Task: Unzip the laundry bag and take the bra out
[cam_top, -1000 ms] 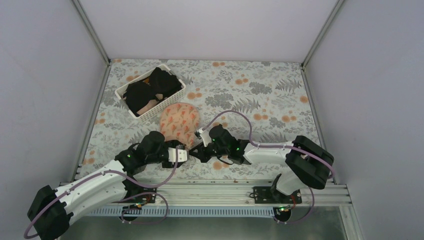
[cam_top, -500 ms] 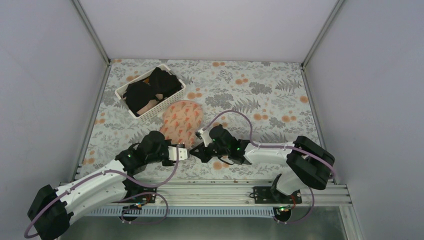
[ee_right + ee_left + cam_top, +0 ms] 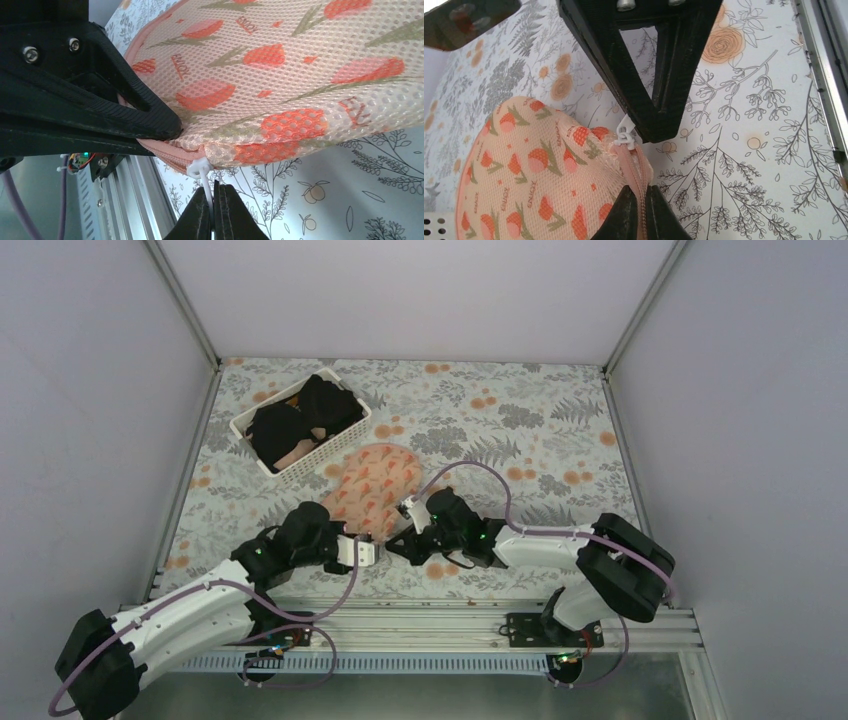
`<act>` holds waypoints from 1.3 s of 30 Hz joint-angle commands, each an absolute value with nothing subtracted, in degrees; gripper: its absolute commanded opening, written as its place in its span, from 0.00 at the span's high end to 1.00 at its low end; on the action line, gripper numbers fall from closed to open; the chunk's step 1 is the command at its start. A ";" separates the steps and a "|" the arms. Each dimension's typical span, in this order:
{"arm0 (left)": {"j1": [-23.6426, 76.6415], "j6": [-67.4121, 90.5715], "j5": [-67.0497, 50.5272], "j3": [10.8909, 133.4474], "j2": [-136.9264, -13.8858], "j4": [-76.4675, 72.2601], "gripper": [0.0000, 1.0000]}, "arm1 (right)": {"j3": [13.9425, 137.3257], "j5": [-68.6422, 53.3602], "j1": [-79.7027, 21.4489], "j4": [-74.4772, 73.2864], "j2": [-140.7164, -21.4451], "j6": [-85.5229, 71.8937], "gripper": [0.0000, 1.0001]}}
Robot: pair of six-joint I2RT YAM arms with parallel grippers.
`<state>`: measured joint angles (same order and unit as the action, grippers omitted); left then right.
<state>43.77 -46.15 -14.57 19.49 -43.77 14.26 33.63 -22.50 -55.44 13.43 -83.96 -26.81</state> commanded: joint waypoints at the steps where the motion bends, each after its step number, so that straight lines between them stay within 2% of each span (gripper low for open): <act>1: 43.56 -50.48 -22.10 20.66 -43.01 21.36 0.98 | 31.97 -17.94 -52.31 8.67 -85.13 -25.84 0.96; 2: 43.51 -51.96 -24.60 21.49 -42.96 22.83 0.95 | 32.33 -18.06 -52.30 8.17 -85.27 -25.72 0.97; 4: 43.51 -52.93 -28.10 23.42 -42.61 24.32 0.76 | 32.51 -18.18 -52.29 7.43 -85.03 -25.79 0.96; 5: 43.51 -52.07 -28.79 24.20 -42.45 24.00 0.71 | 32.33 -18.39 -52.31 7.27 -84.62 -26.02 0.96; 13: 38.64 -27.66 -28.76 25.51 -40.39 11.10 0.43 | 30.87 -16.57 -52.30 1.67 -82.25 -27.73 0.95; 18: 28.64 -4.52 -21.09 23.58 -38.48 2.95 0.34 | 31.72 -12.38 -50.81 -4.21 -80.40 -30.94 0.95; 23: 17.94 11.85 -13.20 22.26 -36.71 3.61 0.30 | 31.70 -7.49 -45.49 -10.52 -78.18 -34.06 0.92; 25: 14.60 16.18 -11.41 21.42 -35.58 5.61 0.29 | 31.40 -6.43 -43.05 -12.53 -76.94 -34.92 0.87; 26: 12.87 18.24 -11.05 20.85 -34.95 6.60 0.28 | 31.26 -5.98 -41.72 -13.42 -76.30 -35.28 0.79; 27: 11.18 21.24 -10.92 19.99 -34.21 7.84 0.26 | 31.14 -5.38 -40.47 -14.42 -75.51 -35.72 0.68; 29: 8.16 25.68 -10.14 18.10 -32.65 8.78 0.19 | 31.02 -4.31 -38.19 -16.09 -73.48 -36.74 0.39; 31: 5.70 27.99 -9.25 17.02 -31.02 8.20 0.11 | 31.32 -3.08 -36.76 -17.22 -70.76 -37.48 0.21; 34: 2.75 31.69 -9.50 14.54 -27.61 8.21 0.02 | 34.18 -0.56 -36.62 -19.07 -67.13 -37.99 0.11; 37: -0.53 35.79 -8.02 12.41 -24.60 8.91 0.00 | 39.88 2.10 -39.21 -20.14 -67.48 -37.44 0.10; 39: -2.45 36.48 -7.83 11.68 -22.68 8.53 0.00 | 45.53 5.82 -44.56 -21.21 -71.13 -36.74 0.14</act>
